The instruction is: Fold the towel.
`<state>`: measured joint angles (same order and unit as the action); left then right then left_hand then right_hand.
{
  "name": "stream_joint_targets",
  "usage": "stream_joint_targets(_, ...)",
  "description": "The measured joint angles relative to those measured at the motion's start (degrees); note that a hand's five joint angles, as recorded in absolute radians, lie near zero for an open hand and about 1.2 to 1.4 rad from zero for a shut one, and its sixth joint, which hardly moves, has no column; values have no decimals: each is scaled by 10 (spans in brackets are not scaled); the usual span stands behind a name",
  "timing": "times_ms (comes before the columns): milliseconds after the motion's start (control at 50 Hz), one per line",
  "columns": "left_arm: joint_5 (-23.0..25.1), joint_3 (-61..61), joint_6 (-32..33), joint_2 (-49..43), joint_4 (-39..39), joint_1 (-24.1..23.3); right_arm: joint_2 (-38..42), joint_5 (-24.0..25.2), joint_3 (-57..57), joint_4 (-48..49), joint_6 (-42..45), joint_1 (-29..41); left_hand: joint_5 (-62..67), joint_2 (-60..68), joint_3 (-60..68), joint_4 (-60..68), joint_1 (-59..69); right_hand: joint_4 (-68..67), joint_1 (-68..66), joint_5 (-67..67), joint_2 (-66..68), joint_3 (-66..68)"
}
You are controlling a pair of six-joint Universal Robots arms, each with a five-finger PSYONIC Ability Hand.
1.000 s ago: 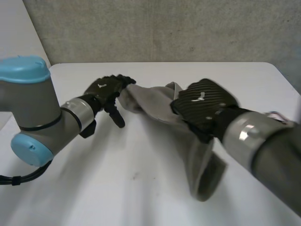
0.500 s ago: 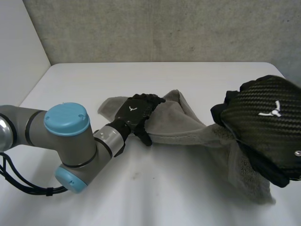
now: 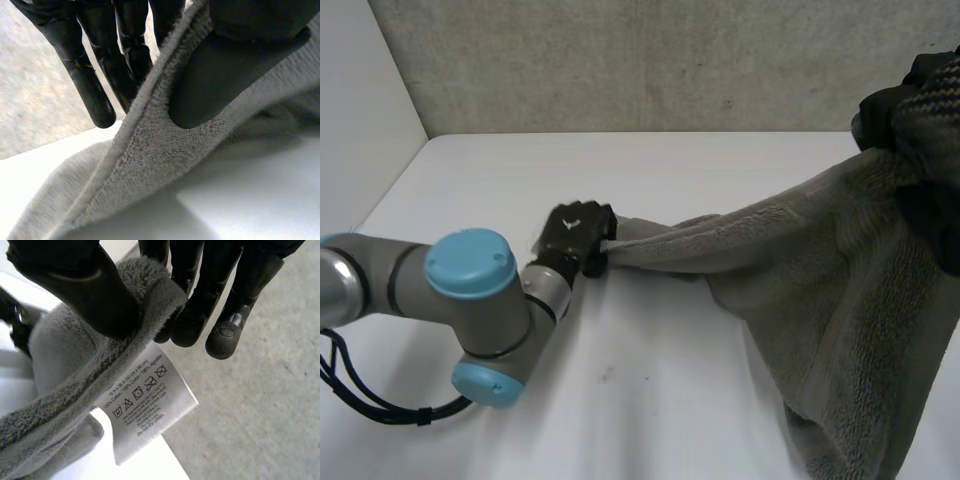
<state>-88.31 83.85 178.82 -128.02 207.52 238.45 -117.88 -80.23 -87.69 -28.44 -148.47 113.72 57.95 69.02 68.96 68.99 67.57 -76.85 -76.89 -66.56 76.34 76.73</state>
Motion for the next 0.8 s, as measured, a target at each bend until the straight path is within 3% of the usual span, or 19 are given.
stream_joint_targets(120, -9, 11, 13, 98, -19, 34, 31, 20, -2, 21, -3, -53, 5, 5, 6, 6, 4, 0, 0, 0, 0, 0)
stream_joint_targets(280, -1, 38, 76, 308, -56, 77, 85, 71, 16, 58, -3, -144, 7, 7, 7, 7, 6, 0, 0, 0, 0, 0)
stream_joint_targets(440, 47, 39, 114, 458, -113, 81, 138, 107, 52, 75, -18, -213, 7, 7, 7, 7, 6, 0, 0, 0, 0, 1)
stream_joint_targets(540, 78, 33, 129, 432, -199, 85, 187, 113, 63, 78, -18, -219, 9, 7, 7, 7, 6, 0, 0, 0, 0, 1)
stream_joint_targets(640, 88, 21, 187, 328, -297, 97, 265, 106, 80, 73, 2, -208, 10, 7, 7, 7, 7, 0, 0, 0, 0, 1)
stream_joint_targets(800, 84, -61, 293, 164, -353, 116, 411, 75, 194, 71, 18, -149, 10, 7, 7, 7, 7, 0, -1, 0, 0, 2)
